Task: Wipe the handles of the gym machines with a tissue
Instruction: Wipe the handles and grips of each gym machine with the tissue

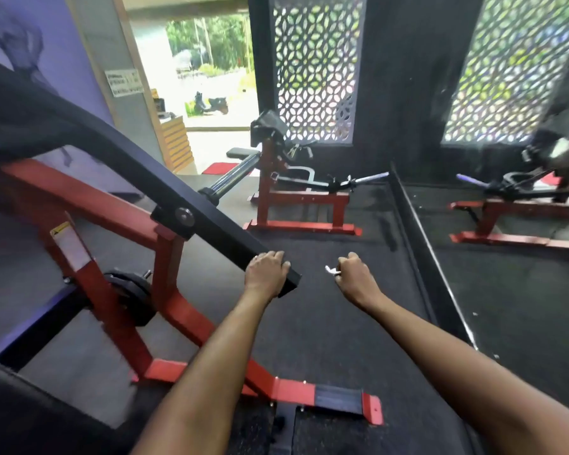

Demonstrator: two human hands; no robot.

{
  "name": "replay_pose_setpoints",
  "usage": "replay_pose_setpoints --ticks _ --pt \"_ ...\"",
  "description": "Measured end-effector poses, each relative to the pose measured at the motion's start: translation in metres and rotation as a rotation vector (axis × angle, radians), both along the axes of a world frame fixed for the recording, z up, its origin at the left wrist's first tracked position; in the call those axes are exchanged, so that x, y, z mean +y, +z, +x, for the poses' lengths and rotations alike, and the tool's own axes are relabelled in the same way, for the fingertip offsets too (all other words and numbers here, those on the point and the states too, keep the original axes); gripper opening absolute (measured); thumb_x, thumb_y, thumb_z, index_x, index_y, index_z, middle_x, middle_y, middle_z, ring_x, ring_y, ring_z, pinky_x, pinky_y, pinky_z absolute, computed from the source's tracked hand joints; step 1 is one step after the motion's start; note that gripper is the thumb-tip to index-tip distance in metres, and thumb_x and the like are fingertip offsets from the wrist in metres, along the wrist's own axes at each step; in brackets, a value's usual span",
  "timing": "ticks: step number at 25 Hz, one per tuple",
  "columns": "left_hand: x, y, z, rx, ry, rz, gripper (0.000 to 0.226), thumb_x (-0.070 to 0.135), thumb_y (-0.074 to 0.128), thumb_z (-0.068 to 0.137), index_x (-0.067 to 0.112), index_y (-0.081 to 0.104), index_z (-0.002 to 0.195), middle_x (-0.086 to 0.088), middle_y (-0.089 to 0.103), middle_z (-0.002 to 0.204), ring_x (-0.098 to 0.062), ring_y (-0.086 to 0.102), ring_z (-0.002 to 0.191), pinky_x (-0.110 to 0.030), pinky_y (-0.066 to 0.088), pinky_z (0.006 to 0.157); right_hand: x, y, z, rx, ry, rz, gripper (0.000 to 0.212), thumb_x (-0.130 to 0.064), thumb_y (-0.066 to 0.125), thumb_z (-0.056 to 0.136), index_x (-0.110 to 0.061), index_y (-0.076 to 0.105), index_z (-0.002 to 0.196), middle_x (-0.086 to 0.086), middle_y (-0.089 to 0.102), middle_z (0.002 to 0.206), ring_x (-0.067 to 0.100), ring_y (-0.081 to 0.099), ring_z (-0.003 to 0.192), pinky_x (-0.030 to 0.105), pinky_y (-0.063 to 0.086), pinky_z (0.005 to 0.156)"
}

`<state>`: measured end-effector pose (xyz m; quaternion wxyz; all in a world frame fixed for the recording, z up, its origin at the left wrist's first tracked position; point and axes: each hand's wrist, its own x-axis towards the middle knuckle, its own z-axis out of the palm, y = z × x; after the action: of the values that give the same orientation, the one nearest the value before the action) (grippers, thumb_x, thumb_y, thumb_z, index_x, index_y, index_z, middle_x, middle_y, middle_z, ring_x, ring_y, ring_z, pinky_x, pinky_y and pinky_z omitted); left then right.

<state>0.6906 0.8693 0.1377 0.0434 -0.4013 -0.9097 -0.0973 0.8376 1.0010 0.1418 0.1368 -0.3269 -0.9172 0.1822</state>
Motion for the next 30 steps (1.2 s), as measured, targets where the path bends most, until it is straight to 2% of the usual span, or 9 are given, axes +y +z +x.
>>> replay_pose_setpoints --ticks 5,11,18,24,30 --pt "0.035 0.026 0.063 0.049 -0.059 -0.056 0.038 0.039 0.033 0.102 0.015 0.057 0.121 -0.009 0.061 0.125 -0.029 0.057 0.116 -0.036 0.041 0.095 0.033 0.042 0.057 -0.123 -0.037 0.277 0.021 -0.017 0.047 0.094 -0.004 0.058 0.107 0.012 0.051 0.114 0.033 0.056 0.101 0.038 0.043 0.083" --pt "0.075 0.021 0.146 0.078 -0.083 -0.031 0.044 0.043 0.034 0.102 0.018 0.052 0.133 -0.008 0.059 0.131 -0.029 0.054 0.12 -0.035 0.036 0.1 0.078 0.04 0.136 -0.074 -0.039 0.333 0.023 -0.02 0.05 0.093 -0.005 0.061 0.105 0.014 0.053 0.113 0.033 0.055 0.102 0.038 0.04 0.085" --pt "0.136 0.004 0.224 -0.024 -0.021 -0.087 0.043 0.042 0.033 0.103 0.015 0.055 0.127 -0.01 0.059 0.129 -0.029 0.054 0.12 -0.035 0.039 0.097 0.148 0.022 0.203 -0.123 -0.007 0.307 0.023 -0.021 0.047 0.094 -0.006 0.062 0.104 0.012 0.056 0.109 0.032 0.054 0.103 0.037 0.039 0.086" --pt "0.198 0.004 0.23 -0.043 0.004 -0.121 0.042 0.041 0.033 0.102 0.013 0.057 0.123 -0.011 0.06 0.127 -0.029 0.055 0.119 -0.037 0.041 0.095 0.2 0.013 0.207 -0.159 0.031 0.31 0.022 -0.019 0.046 0.094 -0.005 0.059 0.104 0.013 0.057 0.112 0.032 0.053 0.107 0.037 0.038 0.086" --pt "0.28 0.02 0.176 -0.011 0.036 -0.094 0.043 0.042 0.033 0.102 0.012 0.058 0.122 -0.011 0.061 0.126 -0.029 0.055 0.119 -0.037 0.041 0.094 0.279 0.033 0.146 -0.1 0.057 0.333 0.023 -0.016 0.044 0.094 -0.005 0.06 0.105 0.013 0.058 0.114 0.032 0.053 0.109 0.036 0.038 0.088"
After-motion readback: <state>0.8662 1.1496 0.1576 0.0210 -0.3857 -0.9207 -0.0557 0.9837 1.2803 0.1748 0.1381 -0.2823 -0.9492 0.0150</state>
